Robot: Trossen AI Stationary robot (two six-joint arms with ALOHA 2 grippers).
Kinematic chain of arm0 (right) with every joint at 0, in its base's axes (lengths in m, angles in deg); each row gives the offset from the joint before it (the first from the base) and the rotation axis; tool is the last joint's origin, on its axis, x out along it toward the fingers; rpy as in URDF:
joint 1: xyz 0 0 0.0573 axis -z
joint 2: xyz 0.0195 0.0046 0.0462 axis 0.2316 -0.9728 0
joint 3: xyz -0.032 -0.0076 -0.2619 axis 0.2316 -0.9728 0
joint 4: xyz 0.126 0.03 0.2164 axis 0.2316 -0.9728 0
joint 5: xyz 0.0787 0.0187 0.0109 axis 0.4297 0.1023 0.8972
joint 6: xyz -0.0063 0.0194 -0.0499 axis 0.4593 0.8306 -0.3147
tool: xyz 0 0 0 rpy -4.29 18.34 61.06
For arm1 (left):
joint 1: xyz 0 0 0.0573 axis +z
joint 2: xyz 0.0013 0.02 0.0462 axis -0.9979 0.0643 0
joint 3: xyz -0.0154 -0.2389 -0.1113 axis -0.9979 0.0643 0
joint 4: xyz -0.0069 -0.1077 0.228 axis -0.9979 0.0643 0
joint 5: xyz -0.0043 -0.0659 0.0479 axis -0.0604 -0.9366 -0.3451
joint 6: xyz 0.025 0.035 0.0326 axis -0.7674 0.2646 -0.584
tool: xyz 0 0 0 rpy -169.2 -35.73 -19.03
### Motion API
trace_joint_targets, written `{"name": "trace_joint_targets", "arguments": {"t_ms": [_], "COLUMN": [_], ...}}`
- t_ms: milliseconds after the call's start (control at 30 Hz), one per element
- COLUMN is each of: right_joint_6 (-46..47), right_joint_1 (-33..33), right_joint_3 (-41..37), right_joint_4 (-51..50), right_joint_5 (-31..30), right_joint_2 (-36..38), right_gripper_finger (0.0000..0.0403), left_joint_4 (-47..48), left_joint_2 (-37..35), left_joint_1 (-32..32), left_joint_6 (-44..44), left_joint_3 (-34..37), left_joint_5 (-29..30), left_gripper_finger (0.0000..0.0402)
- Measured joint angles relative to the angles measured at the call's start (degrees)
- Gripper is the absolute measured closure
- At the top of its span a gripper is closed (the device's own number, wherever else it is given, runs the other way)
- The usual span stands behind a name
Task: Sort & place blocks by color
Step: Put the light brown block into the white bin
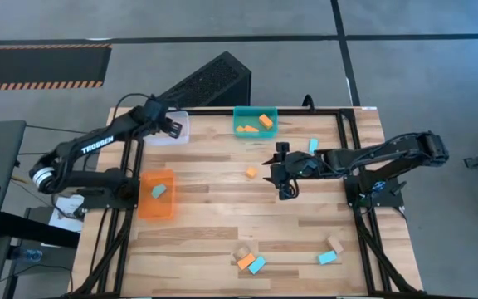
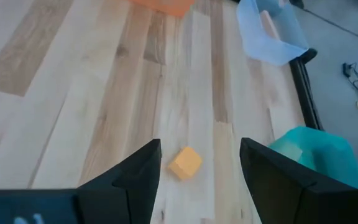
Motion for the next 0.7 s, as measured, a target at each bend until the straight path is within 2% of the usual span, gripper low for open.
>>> {"name": "trace_joint_targets", "arguments": {"t_ms": [300,500,700], "right_joint_6": [1.5,1.6,1.6], "right_joint_1": [0.0,0.0,0.0], "right_joint_3": [0.0,0.0,0.0], "right_joint_4": [0.2,0.3,0.3], "right_joint_5": [0.0,0.0,0.0], "right_joint_2": [0.0,0.1,0.1], "right_gripper_finger": [0.0165,0.0165,0.0165], "left_joint_4": [0.5,1.0,3.5], "left_joint_2": [1.4,1.4,1.4], "left_joint_1": [1.0,1.0,-0.6], "left_joint_6": [-4.6,-6.1,-5.5], "left_joint_3": [0.0,-0.3,-4.2], "left_joint_5": [-1.2,-2.0,-10.8], "left_gripper_finger": [0.0213,0.0183,0.0178]}}
